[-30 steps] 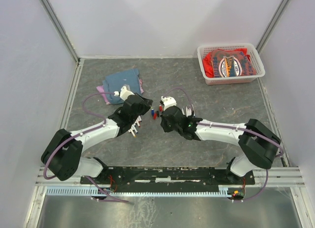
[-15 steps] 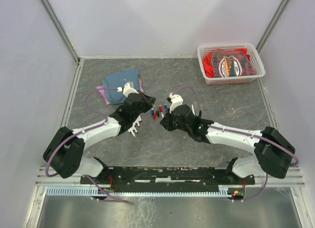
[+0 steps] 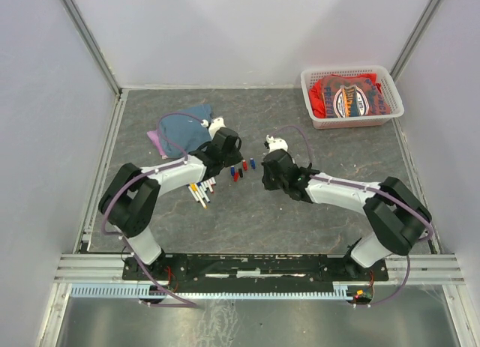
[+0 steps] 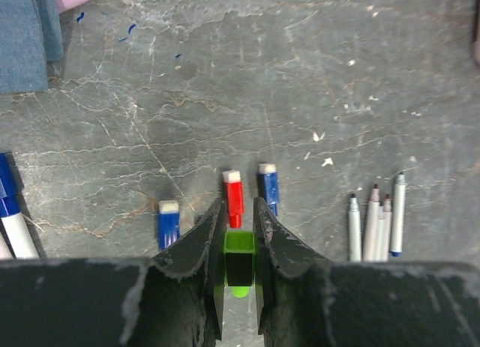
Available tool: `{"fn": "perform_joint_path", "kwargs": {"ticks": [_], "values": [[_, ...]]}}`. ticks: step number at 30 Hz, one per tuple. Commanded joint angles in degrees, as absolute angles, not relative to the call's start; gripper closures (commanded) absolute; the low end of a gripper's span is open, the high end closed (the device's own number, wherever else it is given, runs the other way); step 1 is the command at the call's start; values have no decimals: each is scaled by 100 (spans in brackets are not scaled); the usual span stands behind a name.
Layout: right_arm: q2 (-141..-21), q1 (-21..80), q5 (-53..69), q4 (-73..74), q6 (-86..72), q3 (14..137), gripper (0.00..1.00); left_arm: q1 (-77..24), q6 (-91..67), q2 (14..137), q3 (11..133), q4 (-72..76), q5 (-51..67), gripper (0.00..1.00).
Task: Open the pen caps
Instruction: Place the pen cap at the center of the board.
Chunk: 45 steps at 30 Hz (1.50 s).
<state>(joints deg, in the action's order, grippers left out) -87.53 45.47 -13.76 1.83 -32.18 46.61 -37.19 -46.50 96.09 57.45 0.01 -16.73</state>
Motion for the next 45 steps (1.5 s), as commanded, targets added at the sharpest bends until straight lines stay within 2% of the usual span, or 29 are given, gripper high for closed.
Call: {"fn": "perform_joint_path", "kwargs": {"ticks": [1, 7, 12, 21, 45], "values": [[-9004, 4444, -1722, 310, -3086, 5091, 99, -3694, -4062, 9890, 6221, -306, -1867, 97], [-9371, 4291, -1786, 435, -3014, 5330, 98, -3692, -3830, 10343, 6739, -635, -1933, 97], [-9615, 4242, -1959, 538, -2963, 5446, 92, -3687, -3717, 10619, 6971, -756, -1978, 95], [-9803, 4163, -2192, 639, -2850, 5539, 87, -3656, -3632, 10940, 7297, -894, -1986, 91], [-10218, 4096, -2518, 758, -2742, 5654, 75, -3646, -3551, 11222, 7611, -1051, -1969, 77]]}}
